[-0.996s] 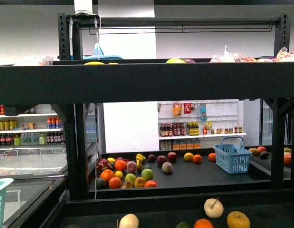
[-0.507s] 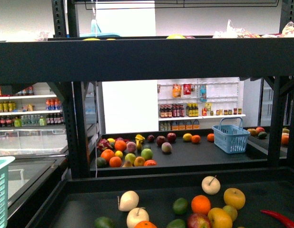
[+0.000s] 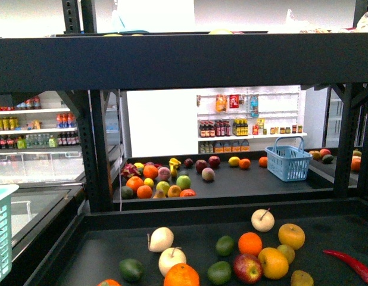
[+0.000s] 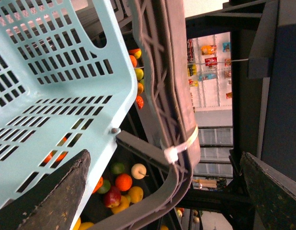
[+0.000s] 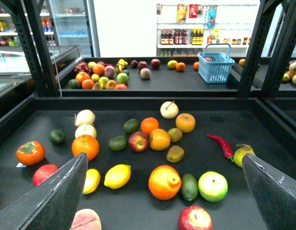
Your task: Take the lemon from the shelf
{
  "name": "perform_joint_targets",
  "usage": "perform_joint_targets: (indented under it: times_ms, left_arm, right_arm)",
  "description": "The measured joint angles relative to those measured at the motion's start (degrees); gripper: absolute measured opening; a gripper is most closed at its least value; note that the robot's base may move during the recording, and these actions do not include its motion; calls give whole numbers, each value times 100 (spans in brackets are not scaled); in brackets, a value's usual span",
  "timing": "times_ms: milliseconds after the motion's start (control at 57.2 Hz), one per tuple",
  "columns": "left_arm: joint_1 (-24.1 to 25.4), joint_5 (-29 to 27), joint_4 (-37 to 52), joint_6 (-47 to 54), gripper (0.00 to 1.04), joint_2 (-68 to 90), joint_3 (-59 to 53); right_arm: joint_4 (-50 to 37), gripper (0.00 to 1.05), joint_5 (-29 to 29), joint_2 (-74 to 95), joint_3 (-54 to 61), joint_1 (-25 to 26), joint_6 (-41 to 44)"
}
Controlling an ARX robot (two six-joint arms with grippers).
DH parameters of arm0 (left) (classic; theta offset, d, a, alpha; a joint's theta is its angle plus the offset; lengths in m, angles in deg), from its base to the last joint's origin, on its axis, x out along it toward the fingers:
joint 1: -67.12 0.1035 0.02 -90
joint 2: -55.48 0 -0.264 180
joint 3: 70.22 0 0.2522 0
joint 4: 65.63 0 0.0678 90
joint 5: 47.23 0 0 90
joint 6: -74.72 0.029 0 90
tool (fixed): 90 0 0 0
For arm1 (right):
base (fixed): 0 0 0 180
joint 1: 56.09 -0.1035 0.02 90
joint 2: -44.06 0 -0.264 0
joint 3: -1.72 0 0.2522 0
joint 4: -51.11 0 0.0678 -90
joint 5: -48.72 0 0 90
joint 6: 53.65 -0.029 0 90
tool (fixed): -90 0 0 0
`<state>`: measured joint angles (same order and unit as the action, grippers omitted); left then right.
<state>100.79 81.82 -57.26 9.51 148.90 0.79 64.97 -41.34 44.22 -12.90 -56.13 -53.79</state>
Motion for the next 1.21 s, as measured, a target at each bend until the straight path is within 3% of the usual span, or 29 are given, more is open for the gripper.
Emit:
perform_joint_targets:
  times_ms: [192, 734, 1205]
  left_arm:
    - [175, -7, 184, -378, 97, 557, 658]
    - [22, -575, 1001, -1078, 96, 1648, 1386]
    - [-55, -1005, 988, -1134, 22, 1609, 1368]
  right_arm:
    - [0, 97, 0, 0, 0, 0, 0]
    - [0, 97, 0, 0, 0, 0, 0]
    - [0, 97, 0, 0, 0, 0, 0]
